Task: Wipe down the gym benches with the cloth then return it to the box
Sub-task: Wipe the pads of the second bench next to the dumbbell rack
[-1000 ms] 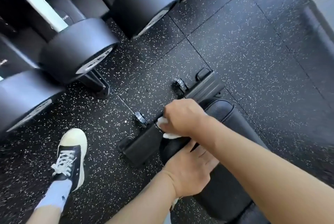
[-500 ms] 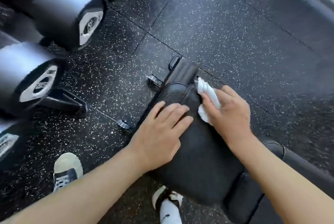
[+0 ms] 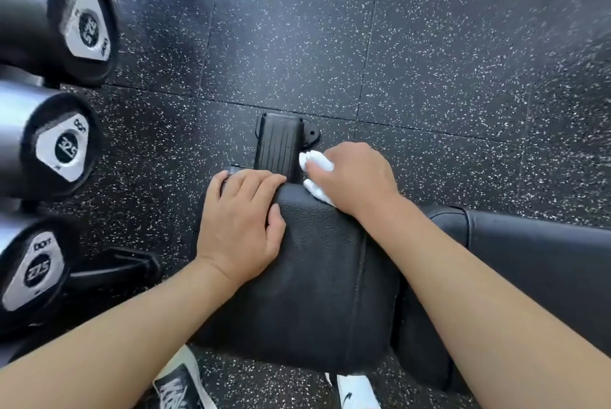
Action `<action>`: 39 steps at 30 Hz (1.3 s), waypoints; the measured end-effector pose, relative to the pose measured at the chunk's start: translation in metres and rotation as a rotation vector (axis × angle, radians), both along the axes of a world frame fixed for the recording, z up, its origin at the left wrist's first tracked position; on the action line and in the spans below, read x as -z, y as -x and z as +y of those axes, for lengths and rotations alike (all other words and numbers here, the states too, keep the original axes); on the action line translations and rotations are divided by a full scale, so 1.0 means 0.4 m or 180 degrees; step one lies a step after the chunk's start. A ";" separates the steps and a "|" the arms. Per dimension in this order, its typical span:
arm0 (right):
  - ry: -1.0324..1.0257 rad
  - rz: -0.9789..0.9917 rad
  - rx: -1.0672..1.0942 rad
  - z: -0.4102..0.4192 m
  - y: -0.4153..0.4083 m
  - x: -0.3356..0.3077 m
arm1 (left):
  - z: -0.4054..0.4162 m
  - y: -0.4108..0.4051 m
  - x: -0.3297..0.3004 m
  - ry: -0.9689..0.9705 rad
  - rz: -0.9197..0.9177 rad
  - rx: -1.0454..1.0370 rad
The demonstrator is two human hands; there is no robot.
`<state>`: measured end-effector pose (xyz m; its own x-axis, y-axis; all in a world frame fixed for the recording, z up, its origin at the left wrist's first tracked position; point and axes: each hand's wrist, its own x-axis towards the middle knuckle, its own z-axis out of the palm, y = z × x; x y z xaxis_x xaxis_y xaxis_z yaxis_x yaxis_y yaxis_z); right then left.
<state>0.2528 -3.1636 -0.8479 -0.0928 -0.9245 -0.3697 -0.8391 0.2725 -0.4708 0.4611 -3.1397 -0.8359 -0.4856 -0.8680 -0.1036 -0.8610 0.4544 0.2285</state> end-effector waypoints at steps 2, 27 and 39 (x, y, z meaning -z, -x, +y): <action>0.0672 0.0258 0.0070 0.047 0.002 -0.005 | 0.001 0.001 -0.001 -0.0003 -0.0048 0.0028; 0.1625 0.1190 0.1780 0.577 -0.466 -0.010 | 0.026 -0.062 -0.004 -0.0060 -0.0210 0.1523; 0.1409 0.0980 0.2801 0.406 -0.122 -0.034 | 0.121 0.050 -0.002 0.0051 0.0074 0.1654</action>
